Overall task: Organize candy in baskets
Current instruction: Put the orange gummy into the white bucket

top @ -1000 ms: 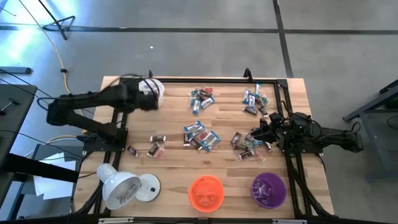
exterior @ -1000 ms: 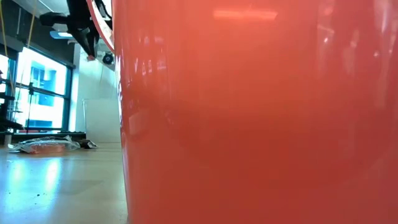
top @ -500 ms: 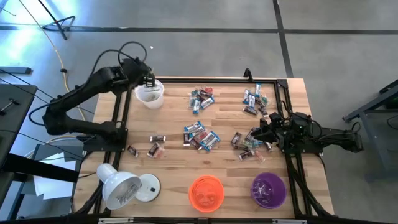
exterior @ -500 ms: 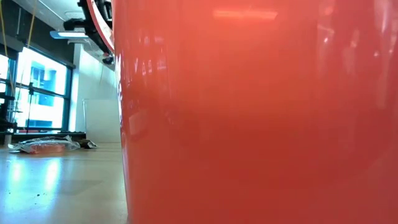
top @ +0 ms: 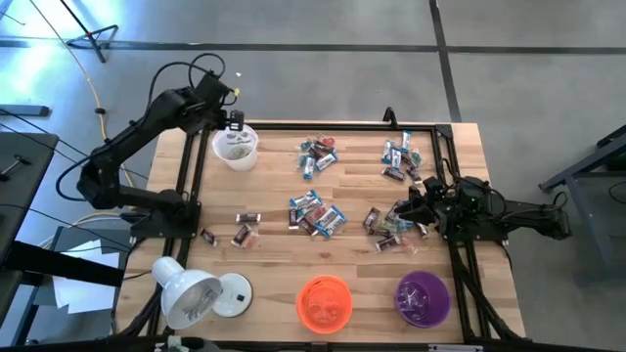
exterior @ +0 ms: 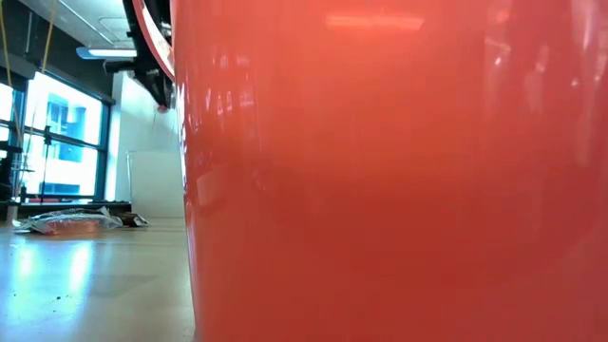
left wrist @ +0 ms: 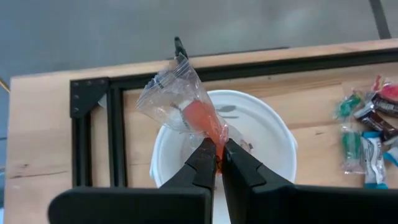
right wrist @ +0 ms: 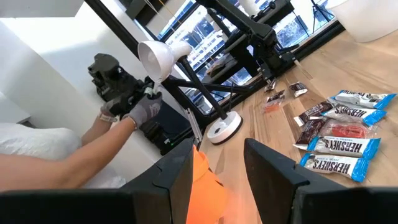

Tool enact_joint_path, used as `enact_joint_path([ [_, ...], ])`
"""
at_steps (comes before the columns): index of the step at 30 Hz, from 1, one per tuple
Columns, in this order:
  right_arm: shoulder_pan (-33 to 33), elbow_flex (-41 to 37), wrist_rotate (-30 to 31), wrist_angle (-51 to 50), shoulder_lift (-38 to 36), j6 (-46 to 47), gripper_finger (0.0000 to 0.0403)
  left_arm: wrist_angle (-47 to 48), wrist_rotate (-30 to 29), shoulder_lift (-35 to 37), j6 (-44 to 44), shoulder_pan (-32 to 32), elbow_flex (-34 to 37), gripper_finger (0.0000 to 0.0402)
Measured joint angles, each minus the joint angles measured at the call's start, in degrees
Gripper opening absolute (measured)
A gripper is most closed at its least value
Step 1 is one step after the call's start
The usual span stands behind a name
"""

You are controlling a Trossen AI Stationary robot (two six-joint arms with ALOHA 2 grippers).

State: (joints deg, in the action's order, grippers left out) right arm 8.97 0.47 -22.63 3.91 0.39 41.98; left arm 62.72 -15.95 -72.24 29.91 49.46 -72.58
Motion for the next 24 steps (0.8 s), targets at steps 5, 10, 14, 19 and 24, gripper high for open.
enact_joint_path([
  [5,0.0,0.0,0.0,0.0,0.0,0.0,0.0138,0.0,4.0,-1.5,-1.6,2.0,0.0,0.0005],
  [10,0.0,0.0,0.0,0.0,0.0,0.0,0.0138,0.0,5.3,-1.7,-1.4,2.4,0.0,0.0034],
  [14,0.0,0.0,0.0,0.0,0.0,0.0,0.0138,0.1,5.4,-1.7,-1.5,2.4,0.0,0.0092],
  [19,0.0,0.0,0.0,0.0,0.0,0.0,0.0138,0.4,8.1,-1.7,-1.7,2.3,0.0,0.0128],
  [24,0.0,0.0,0.0,0.0,0.0,0.0,0.0138,0.4,10.0,-1.7,-1.6,1.1,0.0,0.0131],
])
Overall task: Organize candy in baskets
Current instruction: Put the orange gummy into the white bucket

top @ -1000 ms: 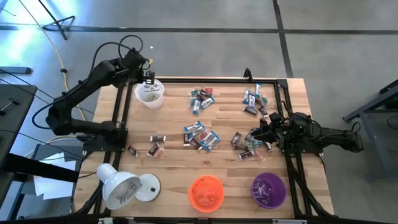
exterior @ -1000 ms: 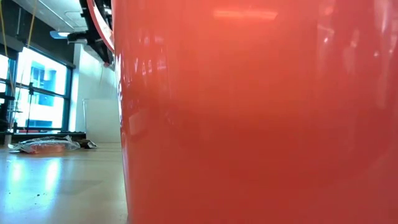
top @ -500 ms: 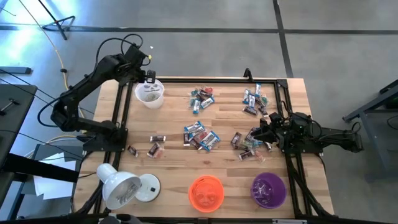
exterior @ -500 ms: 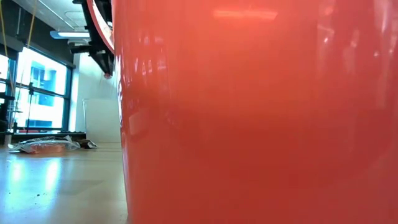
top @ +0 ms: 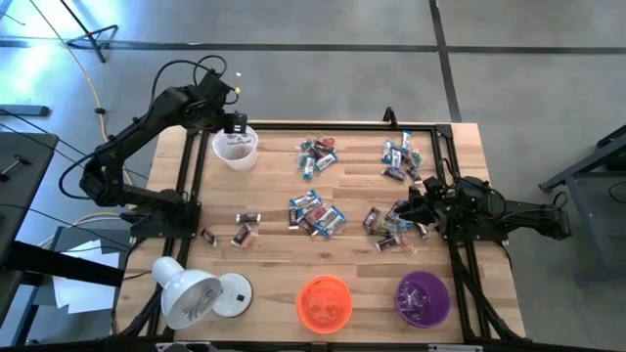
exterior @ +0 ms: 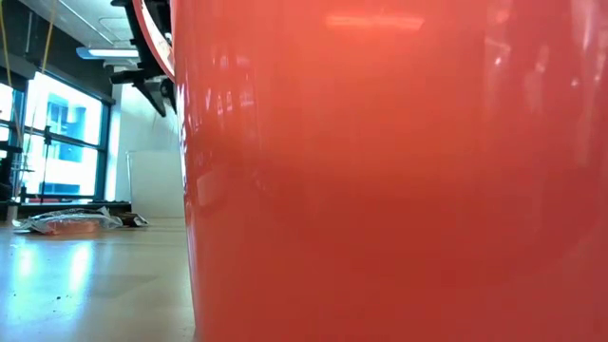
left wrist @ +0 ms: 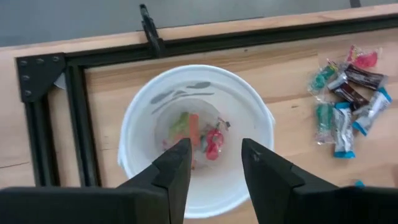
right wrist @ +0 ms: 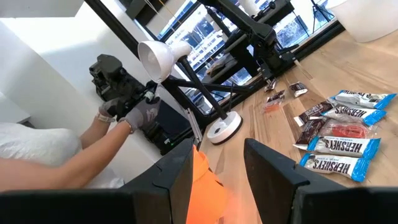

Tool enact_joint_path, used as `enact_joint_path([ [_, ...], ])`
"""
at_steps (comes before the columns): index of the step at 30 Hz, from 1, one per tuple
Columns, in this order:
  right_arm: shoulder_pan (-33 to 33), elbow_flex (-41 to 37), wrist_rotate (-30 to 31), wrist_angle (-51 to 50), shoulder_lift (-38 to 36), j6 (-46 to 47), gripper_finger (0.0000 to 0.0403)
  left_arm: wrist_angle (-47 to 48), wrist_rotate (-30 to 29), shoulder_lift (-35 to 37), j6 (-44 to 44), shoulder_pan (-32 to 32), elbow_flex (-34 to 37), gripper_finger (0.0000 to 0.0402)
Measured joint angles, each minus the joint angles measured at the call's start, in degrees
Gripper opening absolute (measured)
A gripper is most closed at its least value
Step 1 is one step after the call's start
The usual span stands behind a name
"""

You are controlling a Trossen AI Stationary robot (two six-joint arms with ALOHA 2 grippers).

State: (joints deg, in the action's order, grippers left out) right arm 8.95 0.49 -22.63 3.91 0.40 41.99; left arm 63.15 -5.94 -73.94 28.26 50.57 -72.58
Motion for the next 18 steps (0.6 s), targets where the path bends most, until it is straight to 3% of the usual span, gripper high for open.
enact_joint_path([
  [6,0.0,0.0,0.0,0.0,0.0,0.0,0.0138,4.7,3.8,0.0,0.0,-6.2,0.1,0.0131],
  [18,0.0,0.0,0.0,0.0,0.0,0.0,0.0138,13.5,4.5,0.0,5.5,-34.5,3.6,0.0131],
])
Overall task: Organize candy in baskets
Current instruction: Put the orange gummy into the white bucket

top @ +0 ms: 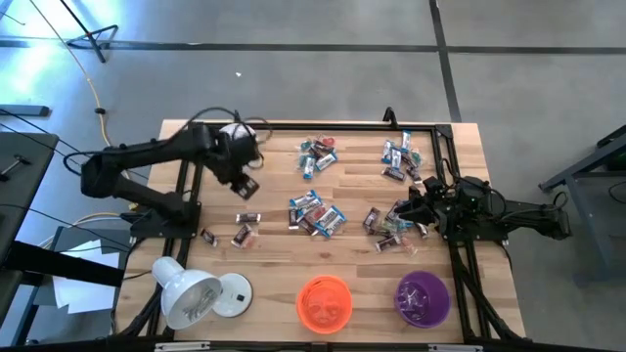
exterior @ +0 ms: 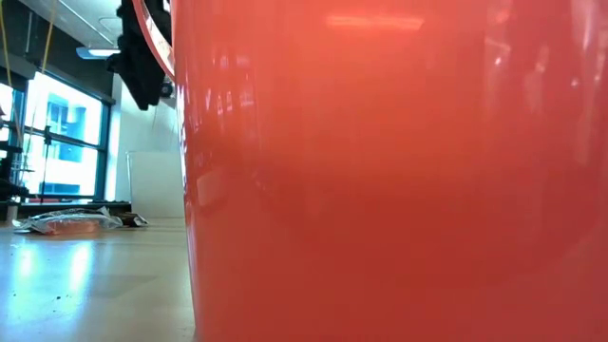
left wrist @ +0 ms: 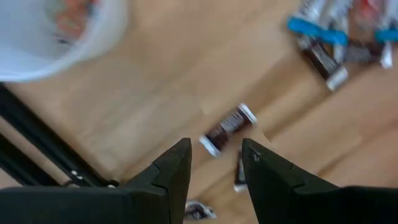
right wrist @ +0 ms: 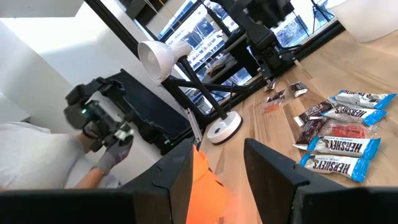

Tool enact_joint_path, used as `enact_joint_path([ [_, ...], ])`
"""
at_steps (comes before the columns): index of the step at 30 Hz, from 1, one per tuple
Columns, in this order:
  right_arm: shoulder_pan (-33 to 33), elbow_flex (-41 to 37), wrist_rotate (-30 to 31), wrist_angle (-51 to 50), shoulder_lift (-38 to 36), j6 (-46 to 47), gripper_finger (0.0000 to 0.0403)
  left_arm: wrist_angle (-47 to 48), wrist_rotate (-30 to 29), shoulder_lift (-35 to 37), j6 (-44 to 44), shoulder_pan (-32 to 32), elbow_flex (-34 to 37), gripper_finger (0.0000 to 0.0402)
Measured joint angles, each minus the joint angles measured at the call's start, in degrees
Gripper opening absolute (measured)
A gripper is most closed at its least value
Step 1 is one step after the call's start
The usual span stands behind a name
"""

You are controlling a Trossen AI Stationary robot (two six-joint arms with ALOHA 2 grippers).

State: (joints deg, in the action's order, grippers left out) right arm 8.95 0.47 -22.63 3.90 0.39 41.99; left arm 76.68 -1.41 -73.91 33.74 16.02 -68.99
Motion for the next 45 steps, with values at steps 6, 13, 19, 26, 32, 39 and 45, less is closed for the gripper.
enact_joint_path([
  [6,0.0,0.0,0.0,0.0,0.0,0.0,0.0138,-0.2,-0.8,0.0,8.3,-11.0,0.0,0.0131],
  [13,0.0,0.0,0.0,0.0,0.0,0.0,0.0138,-4.7,-3.9,-3.5,21.7,-22.5,0.0,0.0131],
  [19,0.0,0.0,0.0,0.0,0.0,0.0,0.0138,-6.0,-2.2,-10.9,27.4,-30.6,0.0,0.0131],
  [26,0.0,0.0,0.0,0.0,0.0,0.0,0.0138,-6.0,-2.0,-16.8,30.5,-35.7,0.0,0.0131],
  [32,0.0,0.0,0.0,0.0,0.0,0.0,0.0138,-5.0,-6.2,-20.4,29.0,-37.1,0.0,0.0131],
  [39,0.0,0.0,0.0,0.0,0.0,0.0,0.0138,-5.3,-6.6,-24.8,23.5,-37.1,0.1,0.0131],
  [45,0.0,0.0,0.0,0.0,0.0,0.0,0.0138,-13.2,-5.4,-25.2,22.1,-37.1,5.9,0.0131],
])
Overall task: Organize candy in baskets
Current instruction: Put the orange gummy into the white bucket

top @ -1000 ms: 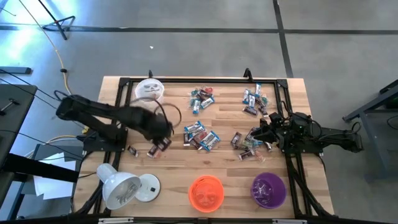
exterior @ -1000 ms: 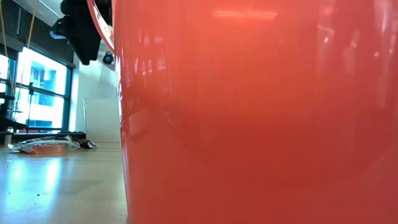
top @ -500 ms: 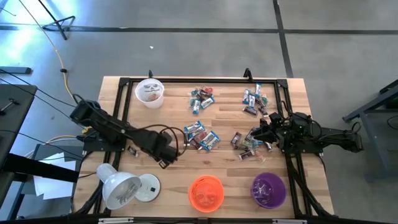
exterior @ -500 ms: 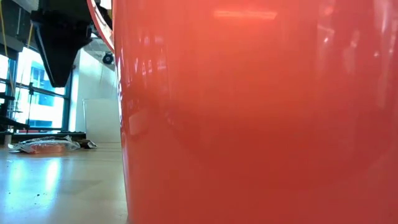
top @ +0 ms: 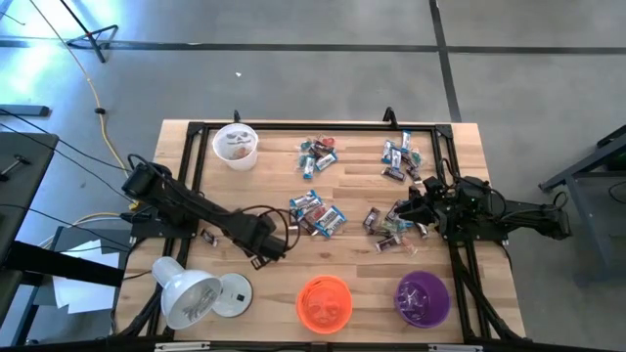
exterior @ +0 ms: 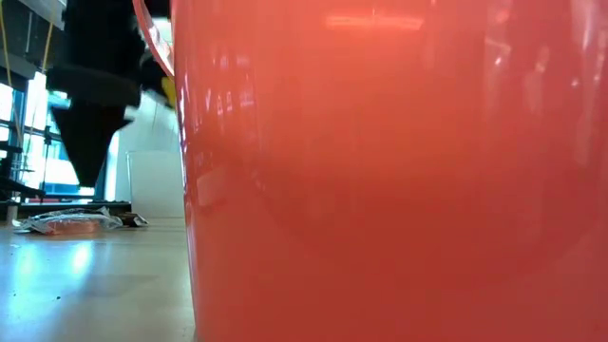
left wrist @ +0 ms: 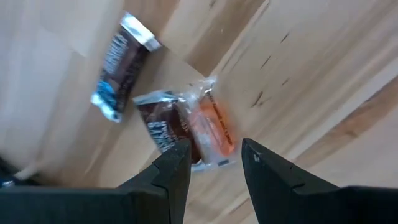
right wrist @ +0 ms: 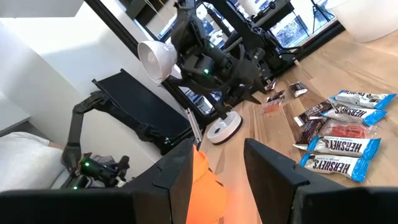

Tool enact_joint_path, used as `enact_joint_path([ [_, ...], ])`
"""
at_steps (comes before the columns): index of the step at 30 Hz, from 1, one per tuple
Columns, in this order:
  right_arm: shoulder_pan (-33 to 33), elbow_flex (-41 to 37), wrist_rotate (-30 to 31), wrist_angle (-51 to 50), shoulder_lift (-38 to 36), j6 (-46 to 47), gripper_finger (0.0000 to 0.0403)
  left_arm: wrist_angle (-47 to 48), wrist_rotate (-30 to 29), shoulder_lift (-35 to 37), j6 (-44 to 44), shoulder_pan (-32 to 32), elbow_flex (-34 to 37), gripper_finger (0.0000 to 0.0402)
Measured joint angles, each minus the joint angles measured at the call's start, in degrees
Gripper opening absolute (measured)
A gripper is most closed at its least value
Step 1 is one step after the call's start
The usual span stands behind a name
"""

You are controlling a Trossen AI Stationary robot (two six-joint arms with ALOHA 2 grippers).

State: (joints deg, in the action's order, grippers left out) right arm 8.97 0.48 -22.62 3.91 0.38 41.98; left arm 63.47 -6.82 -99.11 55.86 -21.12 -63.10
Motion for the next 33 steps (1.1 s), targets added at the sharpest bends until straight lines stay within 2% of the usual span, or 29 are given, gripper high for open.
enact_joint_path([
  [3,0.0,0.0,0.0,0.0,0.0,0.0,0.0138,-4.0,1.5,0.5,0.0,0.0,3.2,0.0131],
  [14,0.0,0.0,0.0,0.0,0.0,0.0,0.0138,-18.5,1.6,2.7,1.5,0.5,14.0,0.0131],
  [23,0.0,0.0,0.0,0.0,0.0,0.0,0.0138,-20.2,1.1,3.1,2.0,0.4,15.0,0.0129],
  [27,0.0,0.0,0.0,0.0,0.0,0.0,0.0138,-20.3,0.9,3.7,1.9,0.4,15.0,0.0106],
  [33,0.0,0.0,0.0,0.0,0.0,0.0,0.0138,-20.4,1.2,3.7,1.6,0.4,15.1,0.004],
])
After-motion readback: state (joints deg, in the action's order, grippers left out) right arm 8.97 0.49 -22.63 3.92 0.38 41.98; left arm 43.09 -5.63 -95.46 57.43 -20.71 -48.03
